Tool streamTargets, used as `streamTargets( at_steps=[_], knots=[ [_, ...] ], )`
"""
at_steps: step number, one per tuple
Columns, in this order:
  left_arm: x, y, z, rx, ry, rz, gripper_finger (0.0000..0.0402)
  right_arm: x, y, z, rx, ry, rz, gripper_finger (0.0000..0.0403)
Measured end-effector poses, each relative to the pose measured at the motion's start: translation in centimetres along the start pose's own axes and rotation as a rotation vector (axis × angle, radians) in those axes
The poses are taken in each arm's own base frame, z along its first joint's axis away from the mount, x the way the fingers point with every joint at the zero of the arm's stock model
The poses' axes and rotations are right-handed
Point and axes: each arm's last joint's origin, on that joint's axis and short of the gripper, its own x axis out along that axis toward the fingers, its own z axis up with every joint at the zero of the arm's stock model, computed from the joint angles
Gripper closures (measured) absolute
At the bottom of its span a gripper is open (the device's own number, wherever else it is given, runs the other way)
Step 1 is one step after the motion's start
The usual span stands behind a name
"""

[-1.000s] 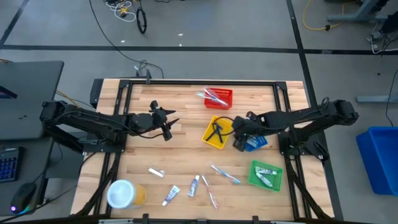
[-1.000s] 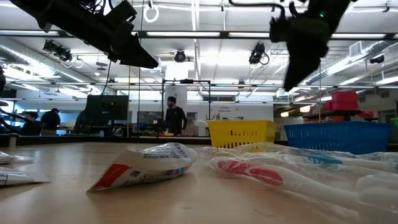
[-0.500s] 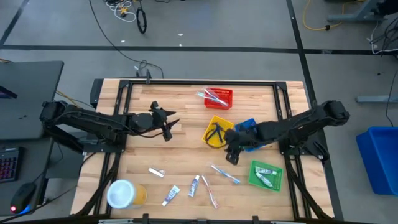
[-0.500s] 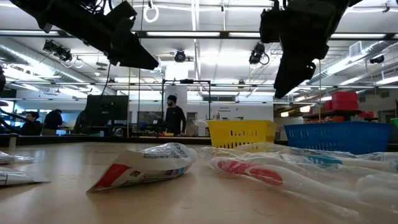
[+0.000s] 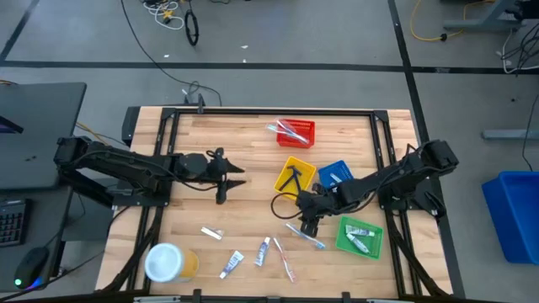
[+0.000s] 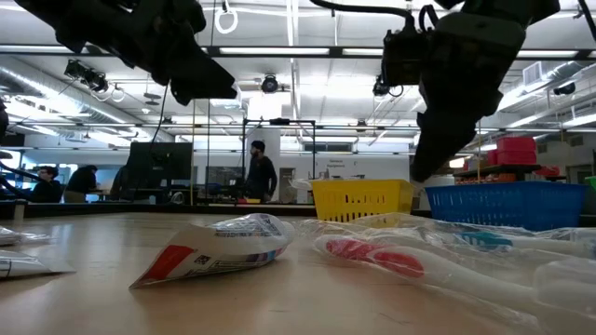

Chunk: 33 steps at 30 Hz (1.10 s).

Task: Pick & Place Travel size toiletries
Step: Put the blue toothbrush into the red bin

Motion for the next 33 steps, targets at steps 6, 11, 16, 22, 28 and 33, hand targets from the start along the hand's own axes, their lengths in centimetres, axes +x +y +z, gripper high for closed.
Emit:
streamTargets(
  at_steps=[6,11,16,22,28,33],
  knots=[
    [0.0,-0.2,0.0,-0.008,0.011,-0.077,0.0214,0.4,0.5,-0.5,-0.02,0.013,0.003,0.0221],
    [0.0,-0.2,0.0,-0.03,0.014,-0.086,0.0214,0.8,1.0,-0.8,-0.034,0.019,0.008,0.0217],
    [0.0,-0.1,0.0,-0.031,0.008,-0.049,0.0214,0.8,1.6,-1.0,-0.049,0.005,0.029,0.0207],
    [0.0,0.0,0.0,-0.03,-0.002,0.016,0.0214,0.9,1.7,-1.6,-0.061,0.019,0.035,0.018],
    [0.0,0.0,0.0,-0.03,-0.002,0.017,0.0214,1.4,1.7,-2.3,-0.077,0.036,0.092,0.0163],
    [0.0,0.1,0.0,-0.023,-0.002,0.017,0.0214,2.2,2.7,-2.5,-0.124,0.006,0.144,0.017]
  ],
)
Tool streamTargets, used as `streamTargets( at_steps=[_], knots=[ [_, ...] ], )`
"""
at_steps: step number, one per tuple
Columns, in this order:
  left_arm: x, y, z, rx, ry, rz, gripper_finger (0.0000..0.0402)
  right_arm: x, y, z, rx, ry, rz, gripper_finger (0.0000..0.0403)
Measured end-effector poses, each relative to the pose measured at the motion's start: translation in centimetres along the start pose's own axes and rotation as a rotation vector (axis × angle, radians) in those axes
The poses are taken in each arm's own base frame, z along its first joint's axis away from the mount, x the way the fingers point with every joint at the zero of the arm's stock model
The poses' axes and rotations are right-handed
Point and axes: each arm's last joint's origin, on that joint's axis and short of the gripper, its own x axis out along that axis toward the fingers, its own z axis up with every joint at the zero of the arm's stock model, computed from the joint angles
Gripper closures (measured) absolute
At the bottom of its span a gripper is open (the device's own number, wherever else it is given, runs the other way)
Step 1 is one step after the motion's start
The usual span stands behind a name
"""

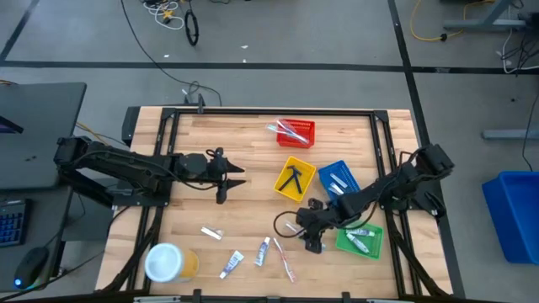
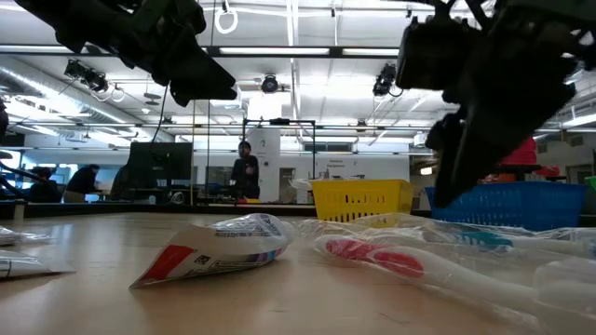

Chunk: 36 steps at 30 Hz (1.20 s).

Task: Pick & Place Travel size toiletries
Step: Put the blue toothbrush into the red bin

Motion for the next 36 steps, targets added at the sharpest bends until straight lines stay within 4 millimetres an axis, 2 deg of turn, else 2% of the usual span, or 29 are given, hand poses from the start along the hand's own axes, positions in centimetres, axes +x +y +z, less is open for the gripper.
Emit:
streamTargets(
  at_steps=[6,12,20,24,27,30,33,36],
  knots=[
    [0.0,0.0,0.0,0.001,0.004,0.001,0.0214,2.4,-0.3,-0.9,0.006,0.079,-0.013,0.0184],
    [0.0,0.0,-0.2,0.033,0.023,0.004,0.0214,3.3,-0.5,-1.1,-0.002,0.076,-0.046,0.0209],
    [0.0,0.0,-0.2,0.034,0.026,0.004,0.0214,3.4,-0.4,-0.8,-0.035,0.04,-0.033,0.0318],
    [0.0,0.1,-0.3,0.035,0.028,0.005,0.0214,3.4,0.1,0.0,-0.069,-0.002,0.015,0.0357],
    [0.0,0.0,-0.3,0.044,0.028,0.005,0.0214,2.1,1.1,1.6,-0.157,-0.063,0.071,0.0372],
    [0.0,0.0,-0.3,0.07,0.027,0.004,0.0214,0.6,1.0,3.1,-0.23,-0.1,0.069,0.0377],
    [0.0,0.0,-0.3,0.073,0.026,0.006,0.0214,-2.1,0.4,4.9,-0.277,-0.16,0.044,0.0377],
    [0.0,0.1,-0.2,0.079,0.025,0.007,0.0214,-5.3,-0.8,6.7,-0.305,-0.265,-0.065,0.0377]
  ],
)
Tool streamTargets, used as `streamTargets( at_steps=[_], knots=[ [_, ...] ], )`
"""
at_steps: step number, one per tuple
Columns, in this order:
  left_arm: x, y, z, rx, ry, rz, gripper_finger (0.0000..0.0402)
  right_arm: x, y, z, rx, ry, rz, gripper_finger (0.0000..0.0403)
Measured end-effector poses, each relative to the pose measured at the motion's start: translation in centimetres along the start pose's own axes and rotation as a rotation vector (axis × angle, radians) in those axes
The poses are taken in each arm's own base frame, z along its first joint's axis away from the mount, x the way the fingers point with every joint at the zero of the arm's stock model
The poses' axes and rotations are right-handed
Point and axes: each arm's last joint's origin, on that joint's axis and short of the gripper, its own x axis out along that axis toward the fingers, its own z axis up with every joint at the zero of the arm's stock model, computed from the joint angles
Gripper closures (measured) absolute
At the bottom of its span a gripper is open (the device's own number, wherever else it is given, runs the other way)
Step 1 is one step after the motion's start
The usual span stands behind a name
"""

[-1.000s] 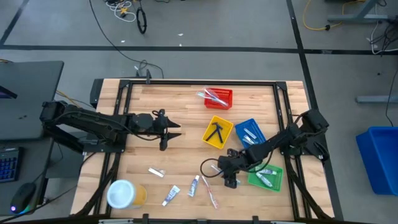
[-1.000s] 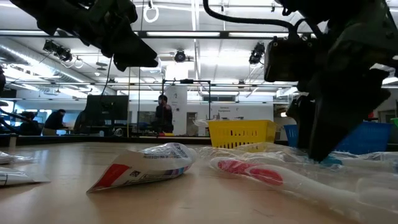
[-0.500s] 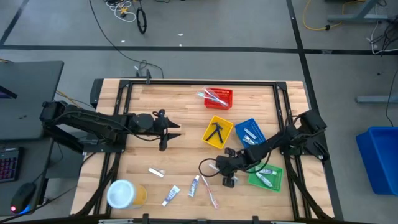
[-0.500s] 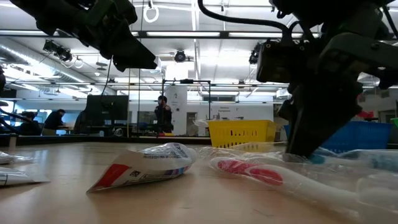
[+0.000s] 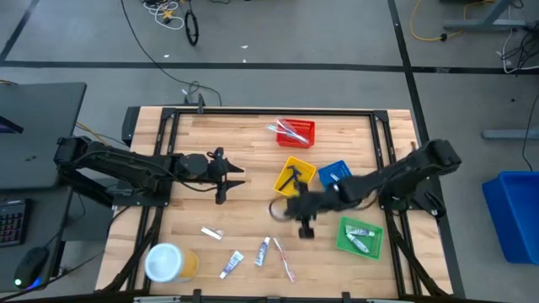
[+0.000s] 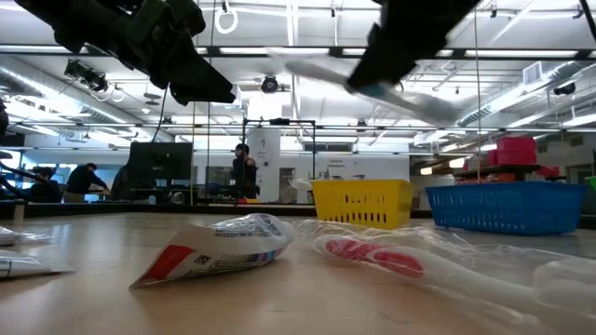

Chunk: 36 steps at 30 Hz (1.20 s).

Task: Pick & Place Travel size toiletries
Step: Put the blue toothbrush into the red bin

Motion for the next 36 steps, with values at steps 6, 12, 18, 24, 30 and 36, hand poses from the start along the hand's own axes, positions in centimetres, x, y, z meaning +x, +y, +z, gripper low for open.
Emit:
streamTargets(
  at_steps=[6,12,18,24,30,36],
  knots=[
    [0.3,0.0,-0.3,0.121,0.02,0.006,0.0214,-4.1,-5.5,2.2,-0.048,-0.133,-0.36,0.0377],
    [1.2,0.0,-0.9,0.145,0.055,0.043,0.0214,-4.8,-12.8,2.3,-0.01,-0.117,-0.546,0.0377],
    [1.4,0.0,-1.0,0.111,0.058,0.059,0.0214,-3.5,-19.8,0.5,0.019,-0.05,-0.514,0.0377],
    [1.4,0.0,-0.9,0.113,0.055,0.068,0.0214,-1.6,-24.6,-2.6,0.061,0.065,-0.483,0.0377],
    [1.4,0.0,-0.9,0.115,0.054,0.071,0.0214,-0.7,-27.4,-4.3,0.072,0.073,-0.455,0.0377],
    [1.4,0.1,-0.9,0.113,0.053,0.096,0.0214,0.0,-28.7,-5.5,0.084,0.09,-0.407,0.0375]
  ],
)
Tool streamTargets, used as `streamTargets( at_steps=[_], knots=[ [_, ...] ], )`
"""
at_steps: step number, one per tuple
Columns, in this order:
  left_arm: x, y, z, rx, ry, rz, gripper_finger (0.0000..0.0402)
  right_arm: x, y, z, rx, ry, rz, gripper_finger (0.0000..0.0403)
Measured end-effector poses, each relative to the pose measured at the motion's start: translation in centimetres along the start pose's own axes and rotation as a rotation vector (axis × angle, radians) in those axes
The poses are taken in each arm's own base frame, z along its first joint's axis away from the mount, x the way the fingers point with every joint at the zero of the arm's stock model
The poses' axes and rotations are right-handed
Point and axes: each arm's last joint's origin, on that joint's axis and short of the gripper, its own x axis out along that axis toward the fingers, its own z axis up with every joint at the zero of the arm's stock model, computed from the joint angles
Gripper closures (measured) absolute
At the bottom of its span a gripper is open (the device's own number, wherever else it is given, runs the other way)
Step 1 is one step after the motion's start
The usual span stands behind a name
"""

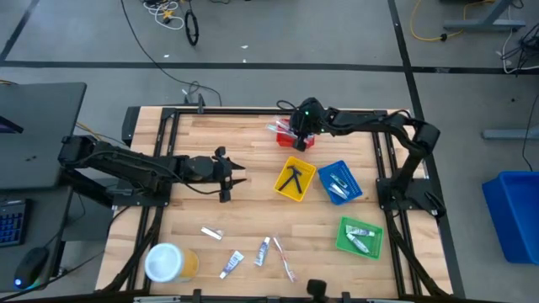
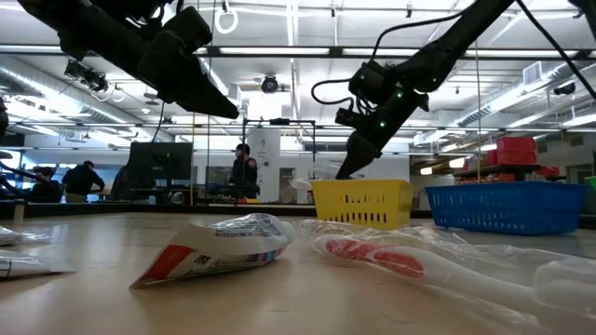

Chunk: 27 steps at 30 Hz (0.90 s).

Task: Pick & Place Travel size toiletries
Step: Put the blue toothbrush into the red bin, then put the nail cutter into the blue bin

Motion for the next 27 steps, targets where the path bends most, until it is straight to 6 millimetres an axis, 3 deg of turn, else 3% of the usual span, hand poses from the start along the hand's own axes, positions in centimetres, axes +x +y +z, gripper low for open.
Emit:
streamTargets(
  at_steps=[11,22,27],
  knots=[
    [0.0,-0.1,0.0,-0.03,0.001,-0.027,0.0214,0.2,-0.3,-0.2,0.045,0.03,-0.063,0.0284],
    [-0.2,-1.1,-0.2,-0.158,0.048,-0.365,0.0214,-0.6,1.7,1.0,0.003,0.017,-0.104,0.0222],
    [-0.6,-2.2,-0.7,-0.169,0.105,-0.41,0.0214,-2.1,2.7,2.0,0.005,-0.009,-0.155,0.0196]
  ],
)
